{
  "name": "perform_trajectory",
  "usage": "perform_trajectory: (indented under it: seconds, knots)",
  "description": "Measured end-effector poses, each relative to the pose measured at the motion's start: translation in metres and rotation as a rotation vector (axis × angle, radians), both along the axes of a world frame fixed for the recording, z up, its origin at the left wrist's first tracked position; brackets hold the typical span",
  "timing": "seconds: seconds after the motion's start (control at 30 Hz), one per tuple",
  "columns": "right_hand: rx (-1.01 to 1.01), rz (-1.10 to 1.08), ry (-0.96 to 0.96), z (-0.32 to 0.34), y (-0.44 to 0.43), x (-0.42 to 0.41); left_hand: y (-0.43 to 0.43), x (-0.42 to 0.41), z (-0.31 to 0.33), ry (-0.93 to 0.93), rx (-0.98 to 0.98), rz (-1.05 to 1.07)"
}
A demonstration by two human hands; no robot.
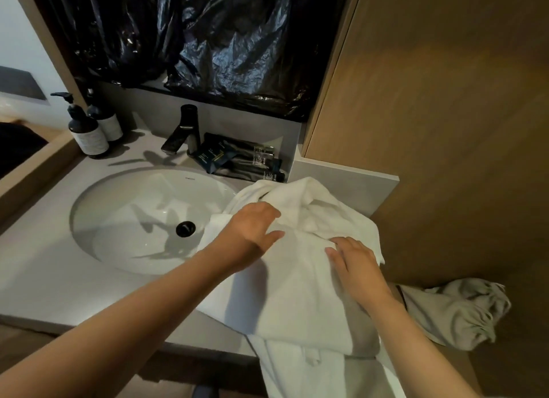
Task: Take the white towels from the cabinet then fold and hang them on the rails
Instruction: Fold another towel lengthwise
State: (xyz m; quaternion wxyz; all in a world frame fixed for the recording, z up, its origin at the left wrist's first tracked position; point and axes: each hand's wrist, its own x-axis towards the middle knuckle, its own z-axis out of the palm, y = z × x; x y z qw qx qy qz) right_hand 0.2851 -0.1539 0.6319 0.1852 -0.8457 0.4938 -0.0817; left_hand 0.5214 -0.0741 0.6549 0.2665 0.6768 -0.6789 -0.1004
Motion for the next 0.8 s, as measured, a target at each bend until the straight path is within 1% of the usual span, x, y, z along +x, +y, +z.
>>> perform_trajectory:
  seconds: [0.03, 0.1, 0.13, 0.17, 0.23, 0.27, 0.33, 0.47, 0.57, 0.7, 0.8]
  knots:
    - [-0.01, 0.0, 0.002, -0.001, 0.0, -0.001, -0.011, -0.006, -0.001, -0.011, 0.099, -0.003]
    - [-0.031, -0.007, 0.017, -0.002, -0.001, -0.004, -0.028, -0.01, -0.007, -0.134, 0.272, 0.001]
    - [-0.034, -0.014, 0.036, -0.002, -0.001, -0.008, -0.033, -0.009, -0.012, -0.184, 0.329, 0.002]
    - [-0.025, -0.023, 0.068, -0.002, -0.003, -0.012, -0.037, -0.006, -0.017, -0.194, 0.368, 0.011]
    - [0.016, -0.045, 0.149, -0.004, -0.007, -0.024, -0.039, -0.001, -0.022, -0.114, 0.396, 0.027]
    - [0.034, -0.053, 0.191, -0.005, -0.008, -0.031, -0.04, 0.001, -0.024, -0.075, 0.395, 0.03]
    - [0.048, -0.07, 0.24, -0.007, -0.01, -0.04, -0.04, 0.002, -0.025, -0.069, 0.386, 0.034]
    - [-0.011, -0.094, 0.163, 0.0, -0.01, -0.044, -0.042, 0.006, -0.02, -0.125, 0.427, 0.027]
    - [-0.097, -0.067, 0.183, 0.017, -0.019, -0.04, -0.039, 0.013, 0.001, -0.051, 0.428, -0.004]
    - [-0.2, -0.026, 0.152, 0.059, -0.035, -0.03, -0.031, 0.022, 0.048, -0.026, 0.285, -0.034]
    - [-0.336, -0.002, 0.025, 0.101, -0.051, -0.022, -0.033, 0.028, 0.097, -0.011, 0.145, -0.015]
